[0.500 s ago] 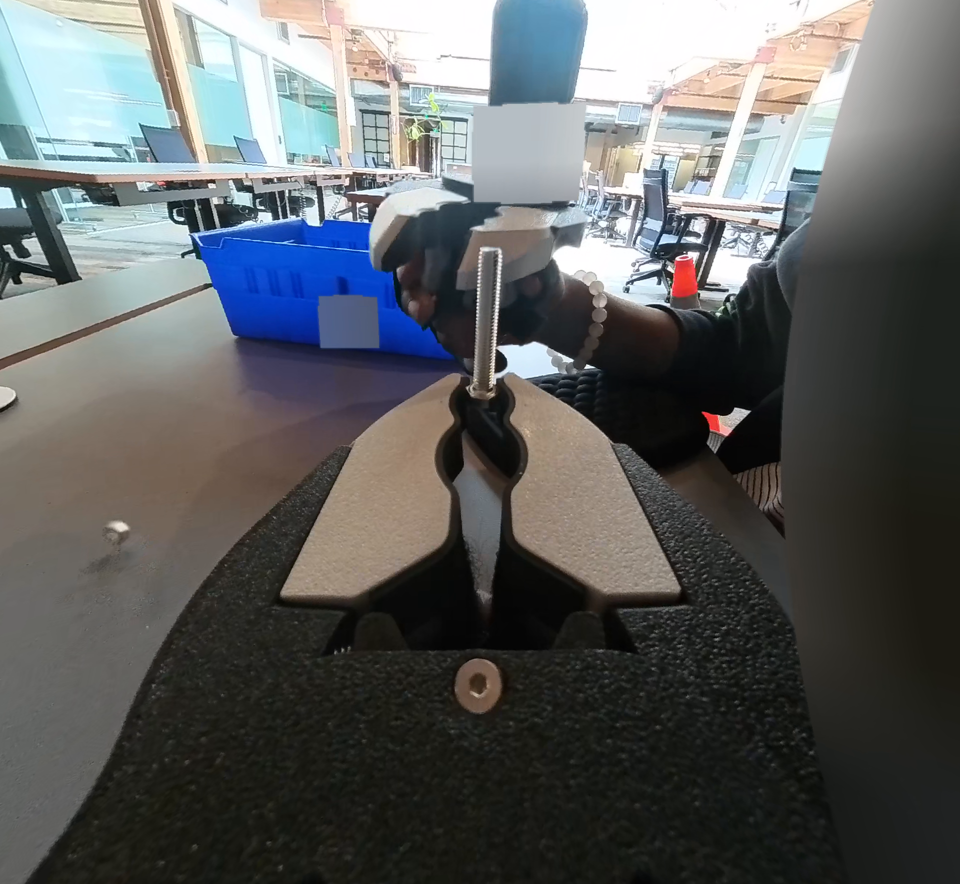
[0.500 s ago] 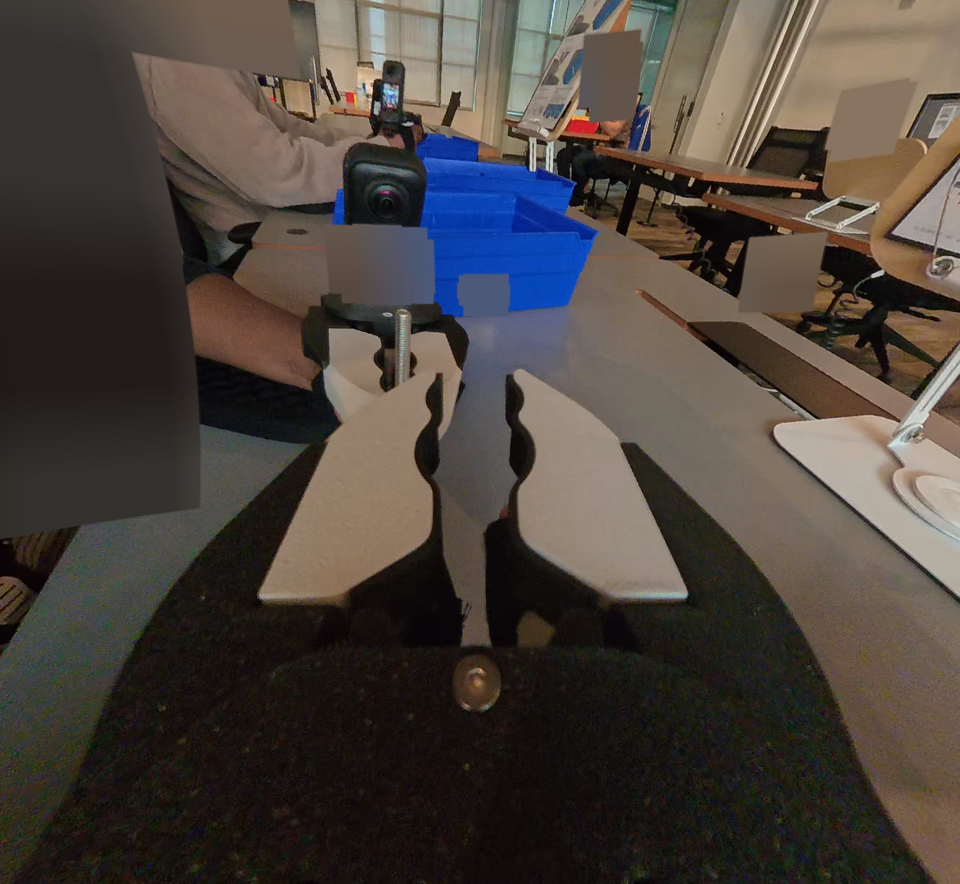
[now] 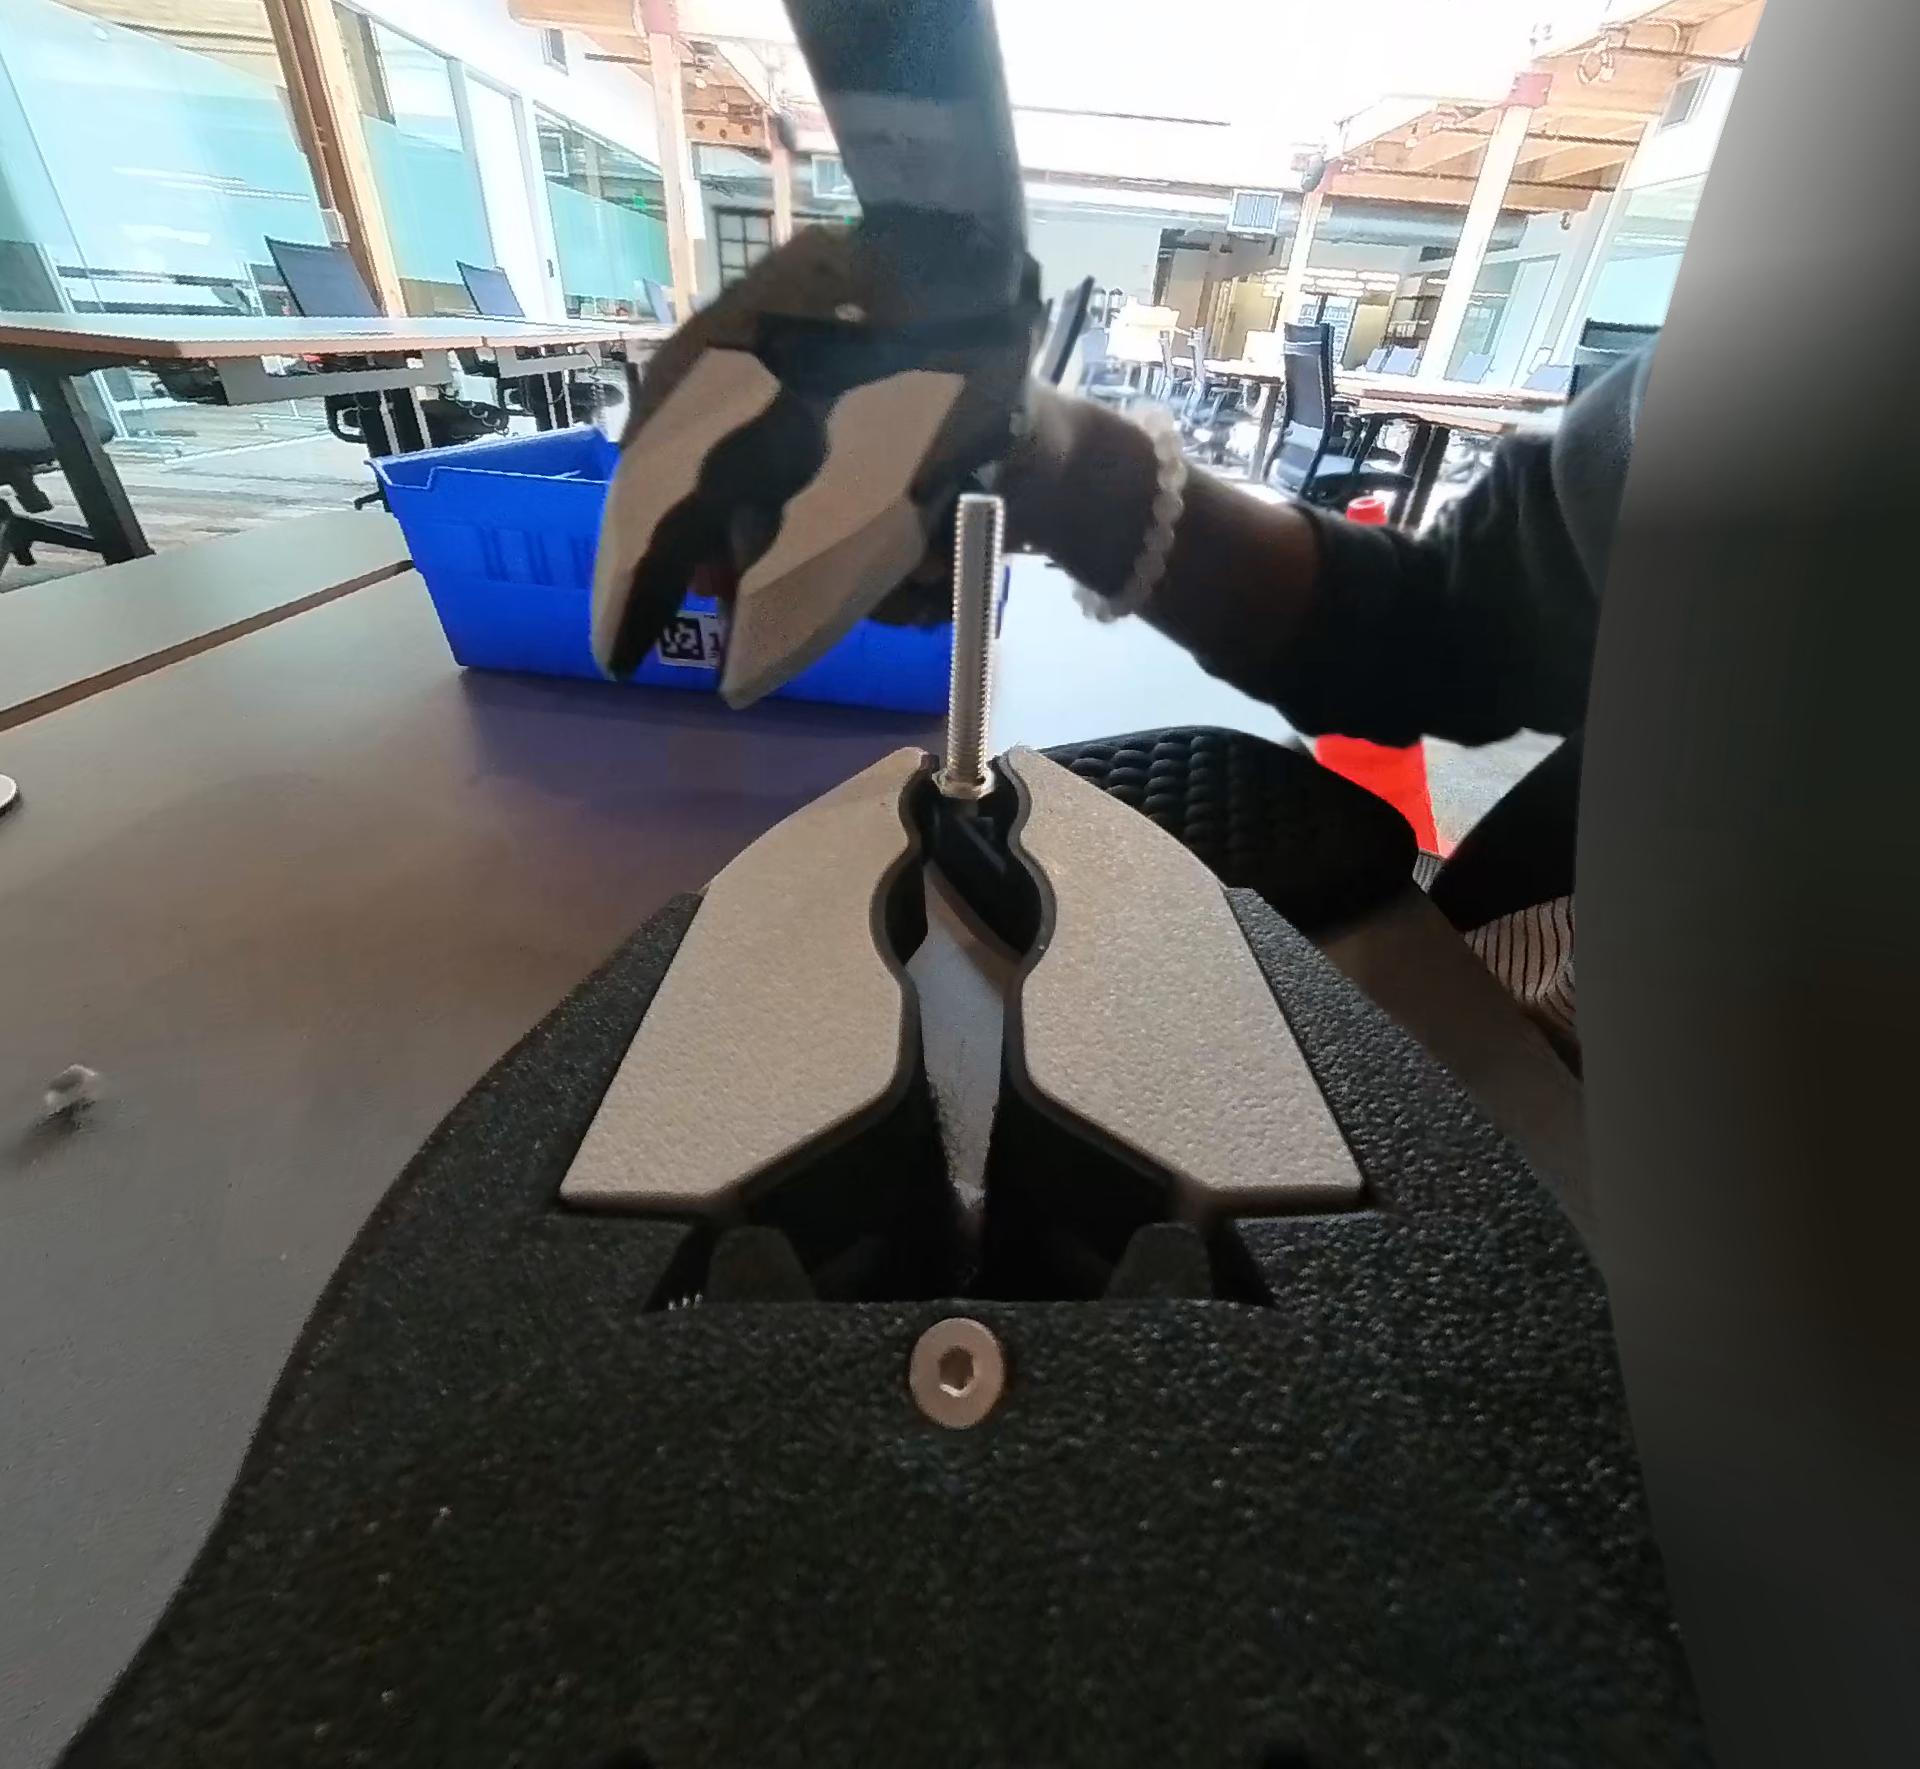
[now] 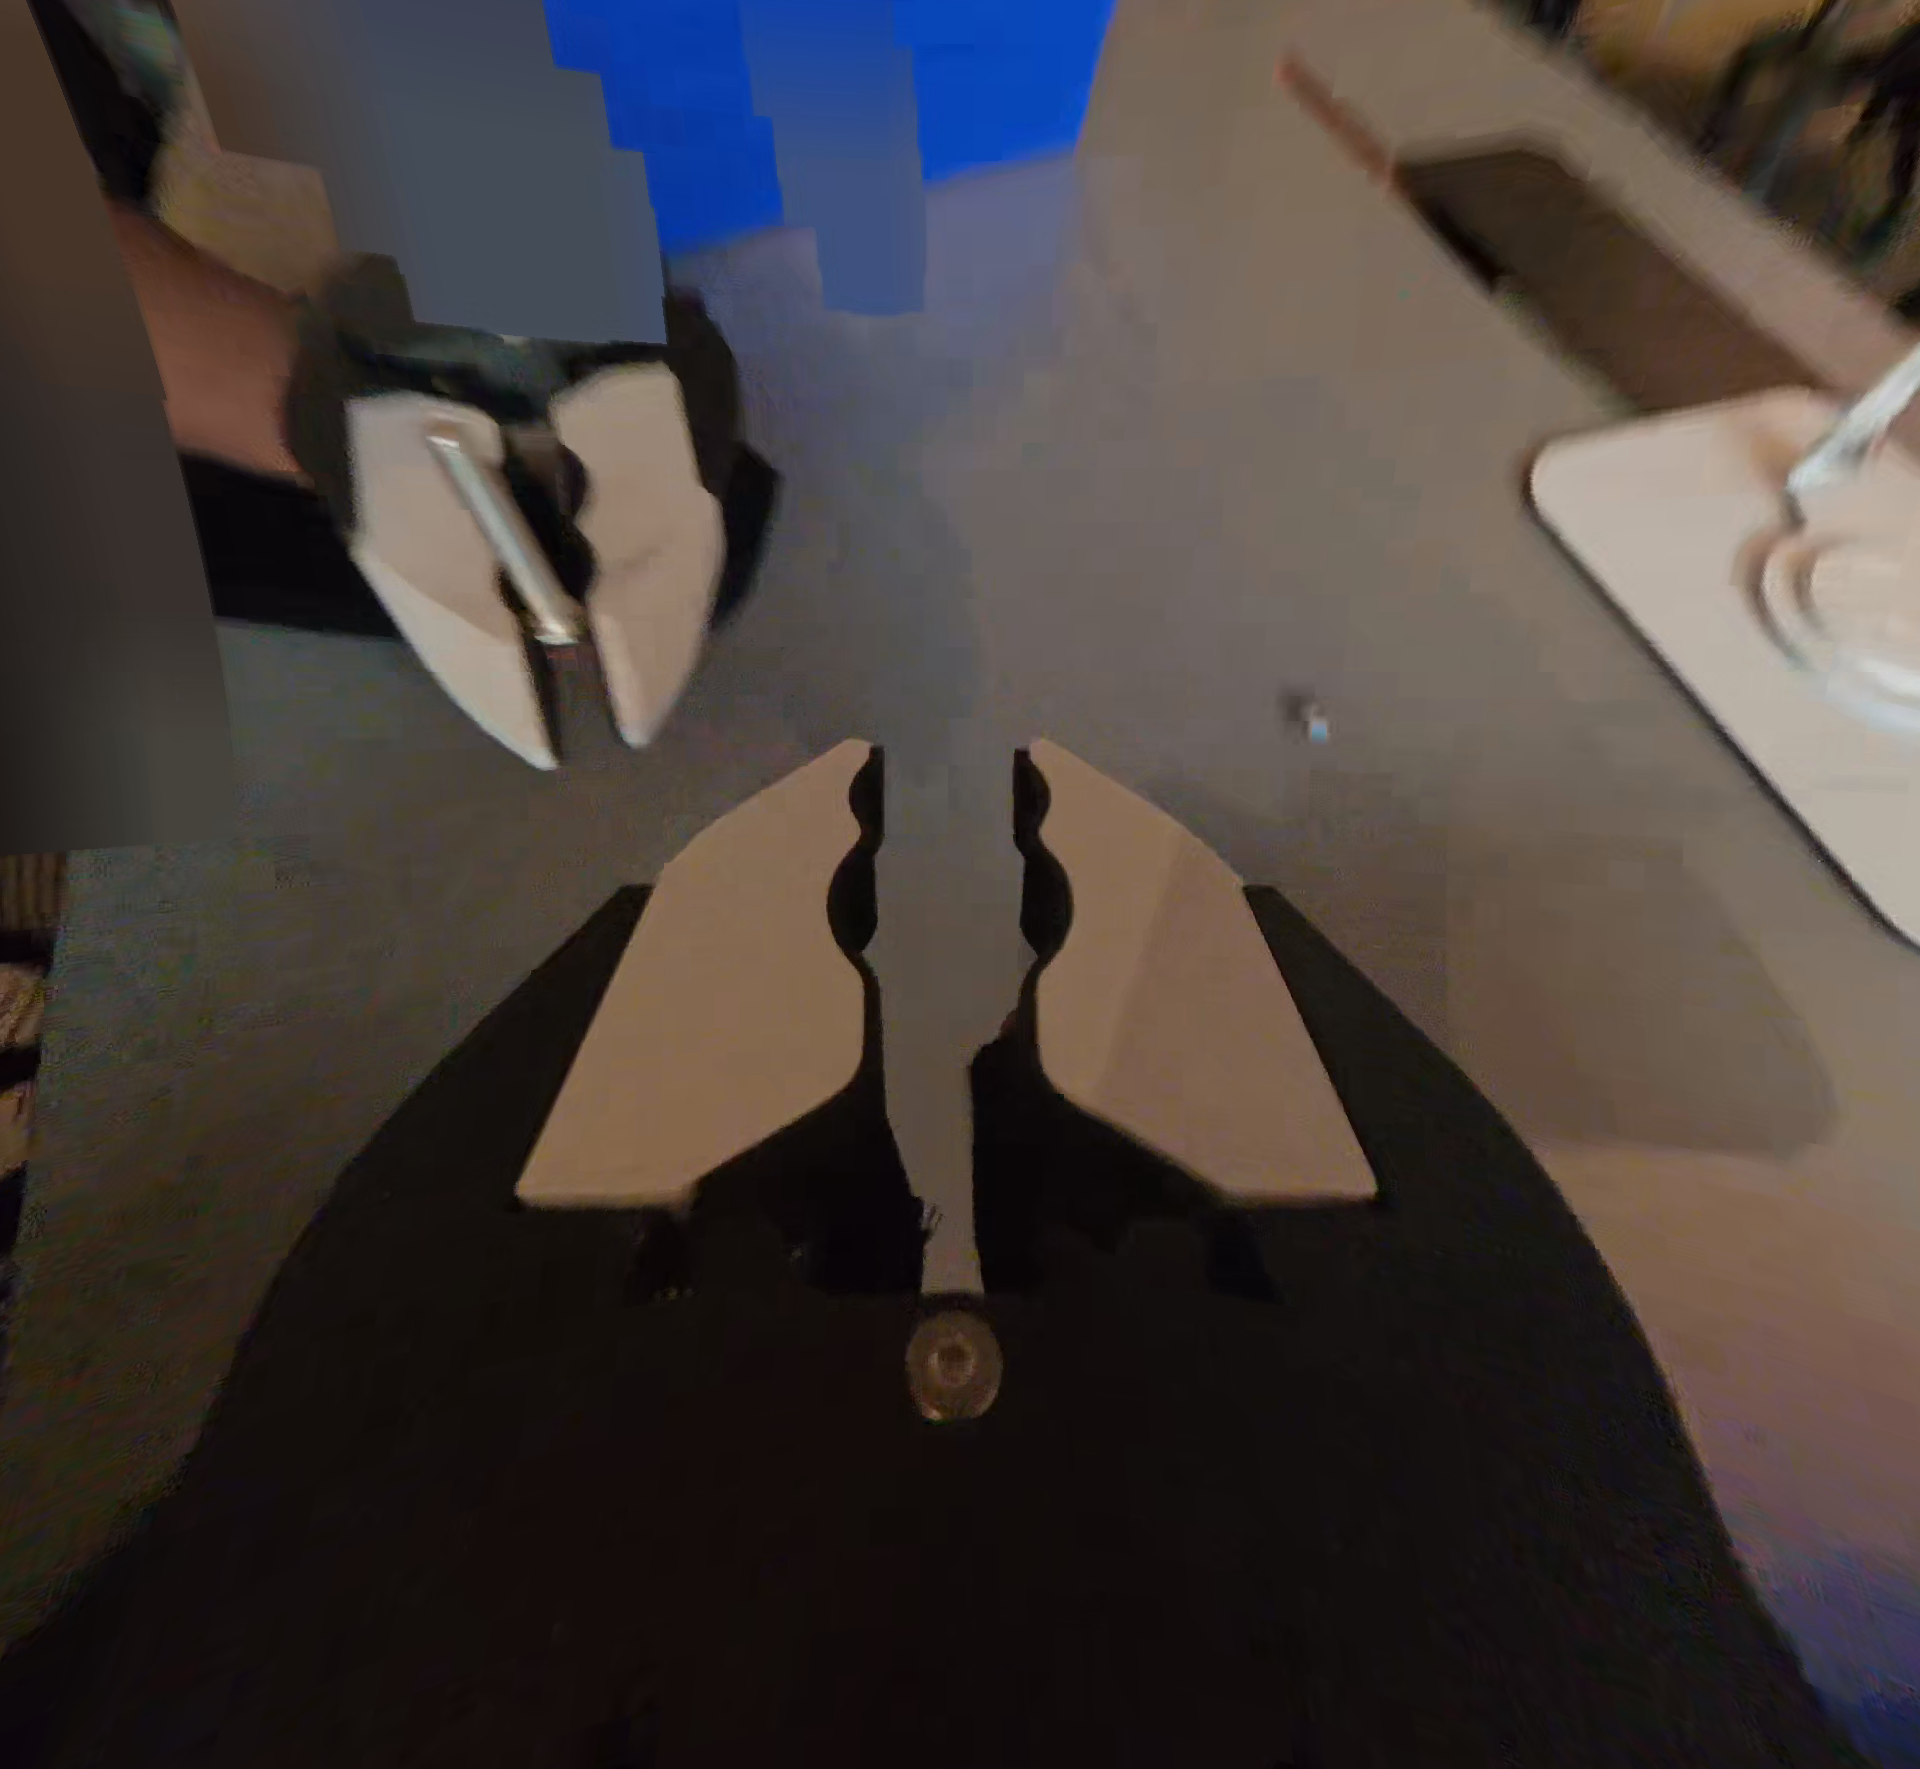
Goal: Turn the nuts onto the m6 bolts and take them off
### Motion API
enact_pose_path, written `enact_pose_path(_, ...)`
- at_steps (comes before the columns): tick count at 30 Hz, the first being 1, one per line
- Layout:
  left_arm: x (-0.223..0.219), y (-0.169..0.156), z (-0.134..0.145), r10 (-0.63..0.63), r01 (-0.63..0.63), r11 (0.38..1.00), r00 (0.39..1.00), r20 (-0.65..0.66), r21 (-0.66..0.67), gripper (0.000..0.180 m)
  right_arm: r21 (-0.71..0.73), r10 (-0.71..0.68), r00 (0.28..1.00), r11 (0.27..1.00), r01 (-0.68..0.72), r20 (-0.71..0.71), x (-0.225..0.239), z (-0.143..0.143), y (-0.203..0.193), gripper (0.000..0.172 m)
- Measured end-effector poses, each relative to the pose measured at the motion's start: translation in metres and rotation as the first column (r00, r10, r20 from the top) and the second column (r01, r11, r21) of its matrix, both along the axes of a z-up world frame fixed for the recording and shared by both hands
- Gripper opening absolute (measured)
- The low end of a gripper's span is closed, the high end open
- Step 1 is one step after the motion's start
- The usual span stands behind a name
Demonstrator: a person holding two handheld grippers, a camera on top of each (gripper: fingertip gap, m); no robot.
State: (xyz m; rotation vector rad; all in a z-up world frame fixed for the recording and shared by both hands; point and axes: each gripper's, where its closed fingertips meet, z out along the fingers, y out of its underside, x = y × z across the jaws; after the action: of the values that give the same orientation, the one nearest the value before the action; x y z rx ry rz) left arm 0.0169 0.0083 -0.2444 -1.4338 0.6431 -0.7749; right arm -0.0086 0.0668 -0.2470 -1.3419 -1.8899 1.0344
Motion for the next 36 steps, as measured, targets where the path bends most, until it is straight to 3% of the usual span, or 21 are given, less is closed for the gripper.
enact_pose_path(3, 0.001, 0.000, 0.000, -0.002, 0.002, 1.000, 1.000, -0.005, 0.001, 0.009, 0.103, 0.009, 0.969, 0.994, -0.036, 0.248, -0.002, -0.008, 0.020, 0.026)
enact_pose_path(6, 0.001, -0.001, 0.000, -0.006, 0.006, 1.000, 1.000, -0.007, 0.003, 0.009, 0.202, 0.037, 0.915, 0.971, -0.128, 0.401, -0.017, -0.009, 0.036, 0.026)
enact_pose_path(12, 0.002, -0.002, -0.001, -0.010, 0.010, 1.000, 1.000, -0.012, 0.006, 0.009, 0.324, 0.084, 0.803, 0.886, -0.331, 0.591, -0.066, -0.030, 0.060, 0.023)
enact_pose_path(16, 0.002, -0.002, -0.001, -0.013, 0.013, 1.000, 1.000, -0.014, 0.007, 0.009, 0.332, 0.146, 0.717, 0.811, -0.481, 0.681, -0.086, -0.054, 0.074, 0.023)
enact_pose_path(21, 0.003, -0.002, -0.001, -0.020, 0.020, 1.000, 1.000, -0.012, 0.006, 0.009, 0.334, 0.166, 0.634, 0.735, -0.591, 0.756, -0.098, -0.081, 0.092, 0.023)
enact_pose_path(36, 0.002, -0.002, 0.000, -0.025, 0.025, 1.000, 1.000, -0.007, 0.004, 0.009, 0.304, 0.206, 0.605, 0.715, -0.630, 0.769, -0.110, -0.102, 0.095, 0.014)
